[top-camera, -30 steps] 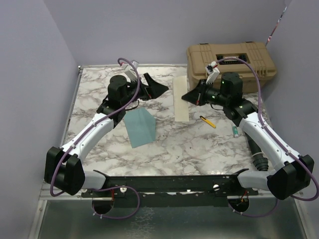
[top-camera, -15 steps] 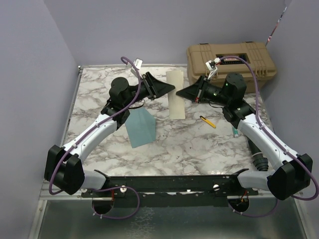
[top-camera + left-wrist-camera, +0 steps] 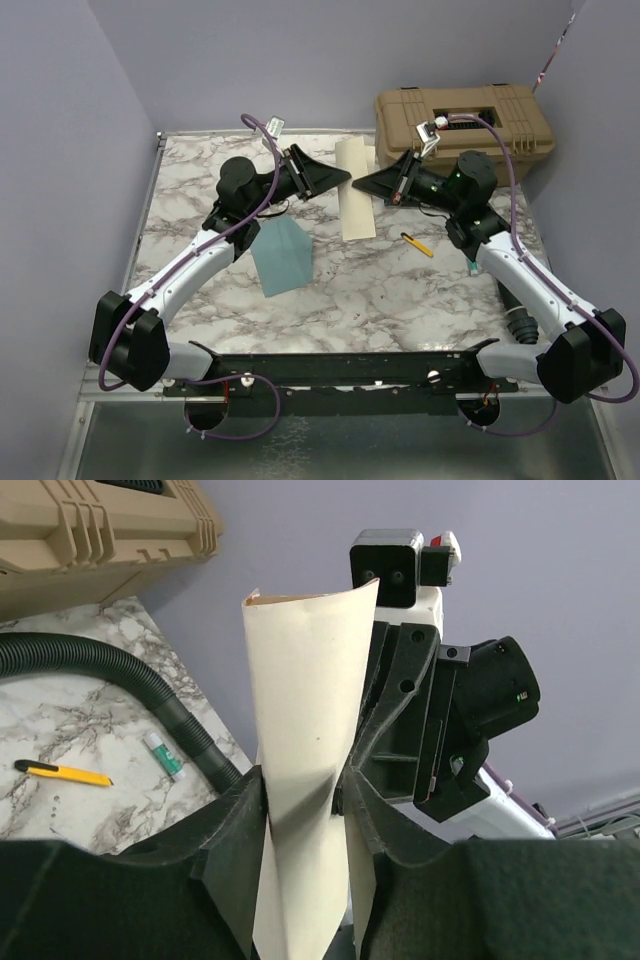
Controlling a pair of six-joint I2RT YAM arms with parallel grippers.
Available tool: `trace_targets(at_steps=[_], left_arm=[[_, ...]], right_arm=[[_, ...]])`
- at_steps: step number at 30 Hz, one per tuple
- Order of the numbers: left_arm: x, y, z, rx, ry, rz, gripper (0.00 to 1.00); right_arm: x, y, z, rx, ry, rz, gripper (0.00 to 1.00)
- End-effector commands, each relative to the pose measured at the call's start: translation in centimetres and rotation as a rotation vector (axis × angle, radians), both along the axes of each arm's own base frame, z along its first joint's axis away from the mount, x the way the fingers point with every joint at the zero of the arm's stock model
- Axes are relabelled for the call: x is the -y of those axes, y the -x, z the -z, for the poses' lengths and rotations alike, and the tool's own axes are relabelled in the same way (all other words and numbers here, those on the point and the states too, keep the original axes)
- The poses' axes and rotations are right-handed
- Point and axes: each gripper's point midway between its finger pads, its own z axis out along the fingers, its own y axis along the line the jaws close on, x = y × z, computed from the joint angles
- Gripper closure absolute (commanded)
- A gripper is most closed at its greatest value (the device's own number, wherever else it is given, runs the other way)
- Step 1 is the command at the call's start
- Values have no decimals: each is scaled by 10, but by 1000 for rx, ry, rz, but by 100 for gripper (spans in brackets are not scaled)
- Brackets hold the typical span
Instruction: Place the letter into the envelope and seal it
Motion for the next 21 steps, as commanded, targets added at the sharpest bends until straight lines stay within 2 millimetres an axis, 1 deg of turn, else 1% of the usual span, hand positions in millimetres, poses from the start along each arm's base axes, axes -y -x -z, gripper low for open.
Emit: trace_targets(at_steps=[1,3,4,5,6,8,13,14,15,17,18,21], left_arm=[[-9,7,-15,22,51,-33,65],[-13,4,-17,5,70,-58,63],[-13,4,-18,-6,80,-63,55],[-13,3,-17,-21,86,-66,44],[-13,2,-16,-42,94,-65,40],[-12,2,-11,-72,99,-61,34],[-9,0,-4,-138,110,-39,32],[-8,0,-1,-151,108,-35,32],[-7,-1,1,-157,104,-34,32],[-6,-4,9,-180,89,-42,29],[-6,-5,12,-188,85,-45,28],[-3,-5,11,-189,82,-33,27]], right_arm=[[11,-8,4,-56,-8,108,99],[13,-10,7,-76,-17,134,99],[14,-10,8,-86,-32,138,99],[14,-9,7,-85,-51,135,99],[13,-6,4,-79,-76,124,99],[11,-1,-2,-65,-117,92,100],[6,5,-7,-63,-163,27,99],[6,6,-6,-67,-170,19,99],[6,8,-9,-48,-185,10,99],[5,10,-10,-47,-201,-3,99],[5,10,-9,-51,-201,-6,99],[2,7,-2,-71,-176,-15,100]])
